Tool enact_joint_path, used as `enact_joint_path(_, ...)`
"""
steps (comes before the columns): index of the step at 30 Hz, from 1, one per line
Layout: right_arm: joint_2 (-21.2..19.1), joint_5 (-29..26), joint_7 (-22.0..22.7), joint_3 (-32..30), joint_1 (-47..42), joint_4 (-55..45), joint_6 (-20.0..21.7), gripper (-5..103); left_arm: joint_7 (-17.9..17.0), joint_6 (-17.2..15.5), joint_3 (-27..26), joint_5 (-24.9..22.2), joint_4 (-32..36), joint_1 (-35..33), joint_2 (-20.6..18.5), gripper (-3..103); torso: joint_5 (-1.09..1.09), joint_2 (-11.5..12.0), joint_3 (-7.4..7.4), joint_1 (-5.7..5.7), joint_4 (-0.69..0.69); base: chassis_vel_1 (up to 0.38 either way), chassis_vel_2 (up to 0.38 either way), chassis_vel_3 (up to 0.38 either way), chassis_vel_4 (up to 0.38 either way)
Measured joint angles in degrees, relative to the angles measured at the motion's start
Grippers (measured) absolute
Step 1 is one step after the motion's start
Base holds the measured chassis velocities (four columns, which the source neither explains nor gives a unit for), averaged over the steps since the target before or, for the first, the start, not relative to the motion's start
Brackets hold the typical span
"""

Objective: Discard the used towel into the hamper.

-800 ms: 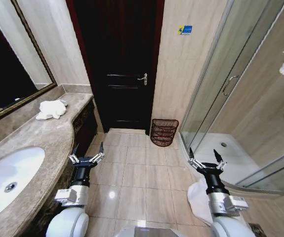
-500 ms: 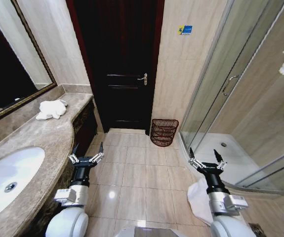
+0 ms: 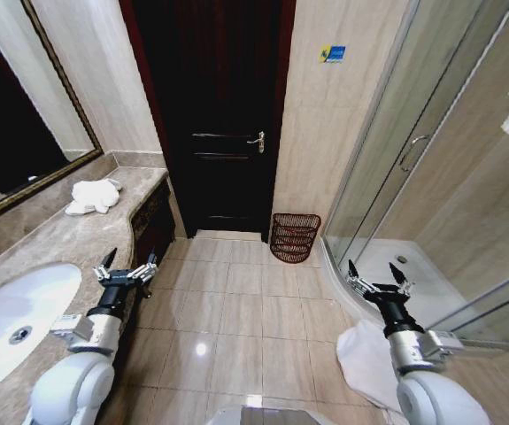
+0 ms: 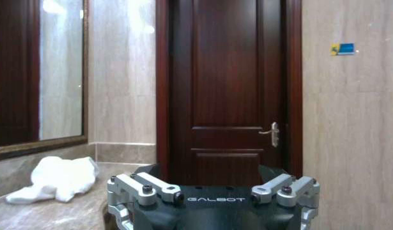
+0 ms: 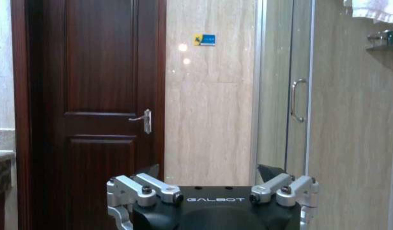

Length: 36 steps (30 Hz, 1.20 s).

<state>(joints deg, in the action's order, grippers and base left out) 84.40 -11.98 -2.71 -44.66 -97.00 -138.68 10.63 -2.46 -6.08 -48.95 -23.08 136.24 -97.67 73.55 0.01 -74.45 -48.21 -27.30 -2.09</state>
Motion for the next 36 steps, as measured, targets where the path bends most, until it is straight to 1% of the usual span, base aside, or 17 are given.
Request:
enact_joint_path(1,0.00,0.00,0.00,0.00,0.00,0.00,0.00,100,0.00,0.00,0.00,0.00,0.00,0.00,0.00,100,0.00,0.00,0.00,0.00,0.00,0.000,0.000,0.000,0.000)
enact_joint_path(4,0.48,0.06,-0.12,0.07,0.77,0.87,-0.45,100,0.10,-0.14,2.73,4.28,-0.28,0.60,0.52,100,-0.01,0.00,0.00,0.00,-0.01,0.000,0.000,0.000,0.000)
enact_joint_path(5,0.48,0.06,-0.12,0.07,0.77,0.87,-0.45,100,0.10,-0.14,2.73,4.28,-0.28,0.60,0.52,100,-0.01,0.00,0.00,0.00,-0.01,0.000,0.000,0.000,0.000)
enact_joint_path(8,0.64,-0.90,-0.30,0.22,0.73,1.64,-0.72,100,-0.08,-0.14,4.38,8.22,-1.28,1.26,1.19,100,-0.02,0.00,0.00,0.00,0.00,0.000,0.000,0.000,0.000)
enact_joint_path(9,0.60,-1.12,-0.44,0.20,0.76,1.92,-0.72,100,-0.36,-0.11,4.64,8.55,-1.82,1.67,1.31,100,-0.01,0.00,0.00,0.00,0.00,0.000,0.000,0.000,0.000)
enact_joint_path(16,1.00,-1.47,-2.40,-0.26,1.10,2.77,-0.01,100,-1.47,1.06,4.91,8.79,-4.25,3.15,1.64,100,-0.02,0.00,0.00,-0.01,0.00,0.000,0.000,0.000,0.000)
enact_joint_path(25,1.07,-1.58,-3.17,-0.32,0.56,3.09,0.19,100,-1.89,0.59,4.36,8.85,-3.35,2.31,2.24,100,-0.01,0.00,0.00,-0.01,0.00,0.000,0.000,0.000,0.000)
enact_joint_path(36,1.34,-0.83,-4.21,-0.21,0.35,2.63,0.30,100,-1.12,0.83,3.70,8.97,-2.29,0.42,2.64,100,-0.01,0.00,0.01,0.00,-0.01,0.000,0.000,0.000,0.000)
